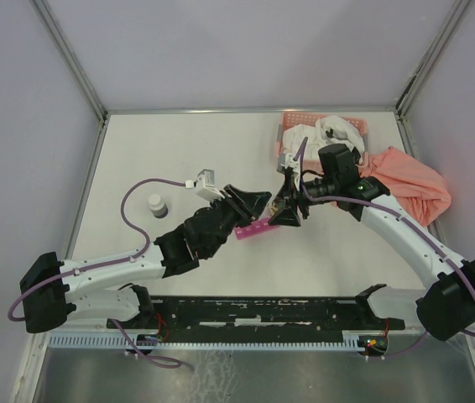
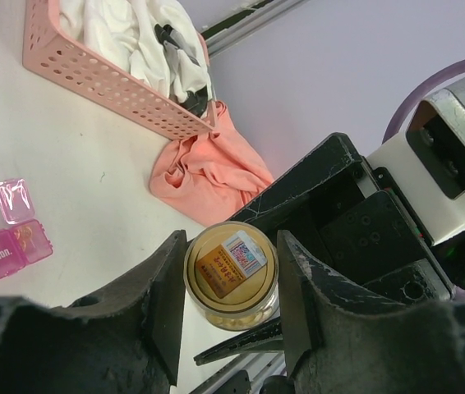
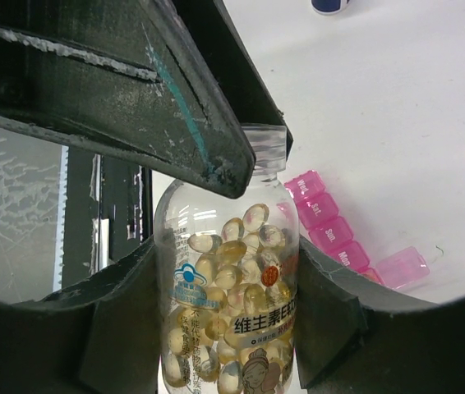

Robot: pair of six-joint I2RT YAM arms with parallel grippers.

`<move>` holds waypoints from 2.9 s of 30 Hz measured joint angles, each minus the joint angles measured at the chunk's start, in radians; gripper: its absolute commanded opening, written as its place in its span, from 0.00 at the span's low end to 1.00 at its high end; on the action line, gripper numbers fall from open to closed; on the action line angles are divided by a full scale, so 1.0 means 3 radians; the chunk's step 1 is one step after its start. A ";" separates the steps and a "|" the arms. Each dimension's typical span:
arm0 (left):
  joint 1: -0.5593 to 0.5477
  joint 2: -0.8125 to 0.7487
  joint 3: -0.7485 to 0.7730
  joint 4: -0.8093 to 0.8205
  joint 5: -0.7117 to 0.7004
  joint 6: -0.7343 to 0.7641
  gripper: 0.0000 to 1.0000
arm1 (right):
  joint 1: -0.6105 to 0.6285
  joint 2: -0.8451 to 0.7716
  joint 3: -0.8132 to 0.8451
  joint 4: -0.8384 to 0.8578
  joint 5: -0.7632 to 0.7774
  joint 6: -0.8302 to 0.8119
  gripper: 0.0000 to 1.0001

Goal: Sort the pills into containers

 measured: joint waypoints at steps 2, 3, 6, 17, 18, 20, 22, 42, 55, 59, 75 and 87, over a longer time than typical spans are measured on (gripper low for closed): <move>0.0001 0.0000 -0.0001 0.0022 0.0038 0.0038 0.04 | -0.0001 0.0000 0.0000 0.0009 -0.0017 0.0032 0.03; 0.0005 -0.0003 -0.0009 0.0062 0.0056 0.0094 0.03 | -0.0005 0.0000 0.0000 0.0024 -0.0028 0.0052 0.03; 0.0042 -0.0062 -0.0139 0.0340 0.0182 0.0336 0.03 | -0.0015 0.0001 0.0000 0.0098 -0.0099 0.0131 0.02; 0.0601 -0.0272 -0.0441 0.1150 0.1545 0.1044 0.78 | -0.0050 0.0042 -0.0067 0.0847 -0.0609 0.0950 0.02; 0.0605 -0.0276 -0.0444 0.1155 0.1559 0.1063 0.86 | -0.0053 0.0042 -0.0069 0.0853 -0.0627 0.0984 0.02; 0.0595 -0.0346 -0.0486 0.1125 0.1558 0.1102 0.96 | -0.0079 0.0042 -0.0069 0.0828 -0.0624 0.1022 0.02; 0.0581 -0.0487 -0.0552 0.1088 0.1476 0.1100 1.00 | -0.0106 0.0042 -0.0069 0.0773 -0.0621 0.1011 0.02; 0.0351 -0.0454 -0.0361 0.0478 0.0735 0.0710 0.94 | -0.0120 0.0041 -0.0069 0.0393 -0.0448 0.0610 0.03; 0.0188 -0.0100 -0.0104 0.0334 0.0505 0.0521 0.60 | -0.0120 0.0041 -0.0069 0.0337 -0.0406 0.0548 0.04; 0.0189 -0.0079 -0.0092 0.0331 0.0502 0.0504 0.40 | -0.0120 0.0041 -0.0069 0.0322 -0.0407 0.0548 0.05; 0.0191 -0.0233 -0.0280 0.0411 0.0455 0.0605 0.03 | -0.0114 0.0034 -0.0060 0.0300 -0.0332 0.0497 0.99; 0.0348 -0.0458 -0.0412 -0.0122 -0.0193 0.1254 0.03 | -0.0116 -0.0069 0.0038 -0.0020 -0.0061 0.0085 0.99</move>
